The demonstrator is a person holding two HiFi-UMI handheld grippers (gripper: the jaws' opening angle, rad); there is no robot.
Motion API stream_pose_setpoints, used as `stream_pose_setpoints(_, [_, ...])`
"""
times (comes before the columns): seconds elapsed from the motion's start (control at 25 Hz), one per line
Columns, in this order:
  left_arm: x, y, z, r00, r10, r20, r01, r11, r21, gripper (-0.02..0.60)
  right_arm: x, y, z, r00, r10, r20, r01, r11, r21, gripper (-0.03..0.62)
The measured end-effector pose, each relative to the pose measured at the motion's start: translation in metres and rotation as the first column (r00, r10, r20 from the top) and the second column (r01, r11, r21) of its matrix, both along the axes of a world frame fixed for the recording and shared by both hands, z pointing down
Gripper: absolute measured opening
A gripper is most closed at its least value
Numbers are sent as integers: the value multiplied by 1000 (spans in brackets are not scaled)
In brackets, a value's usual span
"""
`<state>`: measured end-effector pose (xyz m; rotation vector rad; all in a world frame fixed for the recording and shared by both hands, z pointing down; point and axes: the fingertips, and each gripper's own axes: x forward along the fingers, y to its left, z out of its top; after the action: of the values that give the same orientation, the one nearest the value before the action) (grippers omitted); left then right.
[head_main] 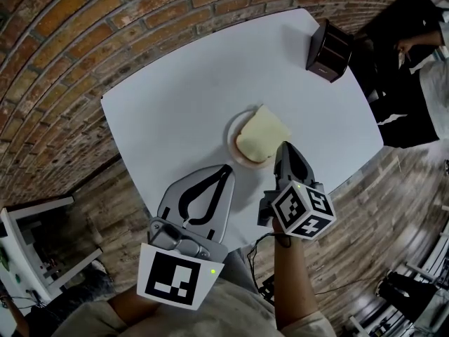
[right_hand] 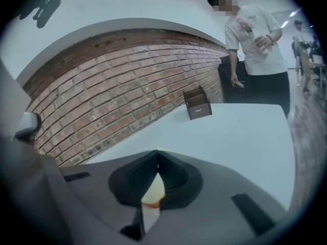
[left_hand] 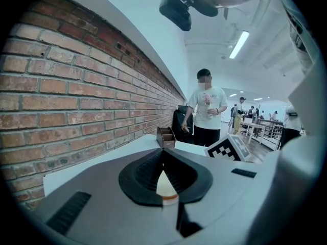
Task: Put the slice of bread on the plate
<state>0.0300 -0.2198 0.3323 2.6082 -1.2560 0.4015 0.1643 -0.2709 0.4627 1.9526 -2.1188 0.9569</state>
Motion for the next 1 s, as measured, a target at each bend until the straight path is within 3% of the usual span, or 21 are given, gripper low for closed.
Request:
stream_pose_setpoints(0.32, [-1, 9, -7, 1000, 9, -5, -9, 1000, 15, 9, -12, 9, -46, 992, -32, -123, 49, 989, 139, 8])
stream_pose_setpoints(0.56, [-3, 19, -13, 1000, 15, -8, -15, 999, 30, 9, -28, 29, -88, 980, -51, -192, 99, 963, 249, 8])
stream_pose_setpoints(1.0, [-6, 56, -33, 998, 54, -24, -52, 996, 68, 9, -49, 91, -148, 963, -34, -268, 136, 918, 374, 8])
